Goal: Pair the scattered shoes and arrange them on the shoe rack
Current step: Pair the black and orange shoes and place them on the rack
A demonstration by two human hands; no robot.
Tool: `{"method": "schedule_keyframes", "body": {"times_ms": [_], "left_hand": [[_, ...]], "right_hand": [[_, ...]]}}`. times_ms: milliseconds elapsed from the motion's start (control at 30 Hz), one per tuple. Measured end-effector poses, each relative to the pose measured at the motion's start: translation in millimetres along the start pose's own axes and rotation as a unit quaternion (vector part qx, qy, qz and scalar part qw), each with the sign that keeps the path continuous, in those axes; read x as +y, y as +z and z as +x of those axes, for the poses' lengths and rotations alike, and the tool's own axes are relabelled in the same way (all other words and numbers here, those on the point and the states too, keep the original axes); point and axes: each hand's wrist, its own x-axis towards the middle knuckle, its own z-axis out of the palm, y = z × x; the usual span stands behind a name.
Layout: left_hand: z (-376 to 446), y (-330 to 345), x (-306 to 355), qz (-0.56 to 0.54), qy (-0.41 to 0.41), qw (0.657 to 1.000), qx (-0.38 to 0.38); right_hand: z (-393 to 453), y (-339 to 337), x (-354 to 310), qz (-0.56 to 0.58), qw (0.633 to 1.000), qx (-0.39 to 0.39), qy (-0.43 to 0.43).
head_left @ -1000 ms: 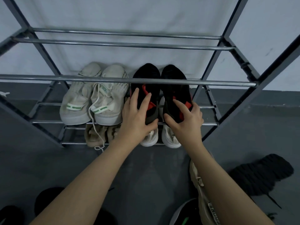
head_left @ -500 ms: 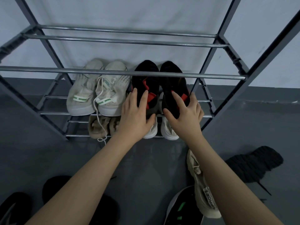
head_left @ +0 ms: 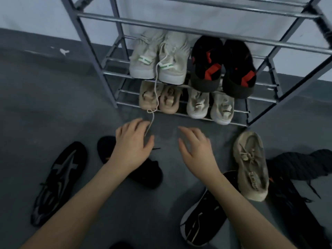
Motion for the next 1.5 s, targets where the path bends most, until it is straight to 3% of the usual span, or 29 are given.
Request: {"method": "schedule_keyframes", "body": {"times_ms": [200,333,600,733,833,933,1133,1267,1367,1500], "left_hand": [[-65,43,-72,0.025,-0.169,0.98,-0.102],[-86,70,-100,-0.01,-0.216,0.964,-0.156],[-82,77,-110,-0.111,-0.293,0.944,-0.107],[-83,63,-102,-0.195,-0.257,0.946,-0.042],[-80,49,-79,-0.295,-0.235,0.926,0.008],[-72,42,-50,-0.299,-0.193,0.934,0.026],[-63,47,15,-0.29,-0.101,0.951,-0.022],[-58,64,62,-0.294,-0.074,0.952,-0.039],[-56,76,96,-0.321,-0.037,0.945,-0.053],[-53,93,142,-0.358,0.018,0.928,-0.101]], "right_hand": [[-25,94,-8,-0.087,0.958,-0.273,-0.018],[-30,134,-5,-0.131,0.94,-0.313,-0.016],[-26,153,-9,-0.148,0.956,-0.245,-0.066],[-38,132,-21,-0.067,0.985,-0.149,-0.052],[-51,108,-32,-0.011,0.995,-0.101,-0.016],[-63,80,-32,0.005,0.997,-0.074,0.011],[-98,21,-8,-0.028,0.997,-0.026,0.065],[-128,-3,14,-0.022,0.989,-0.055,0.133],[-150,-16,31,0.015,0.984,-0.007,0.18],[-165,-47,57,-0.036,0.981,0.076,0.174]]}}
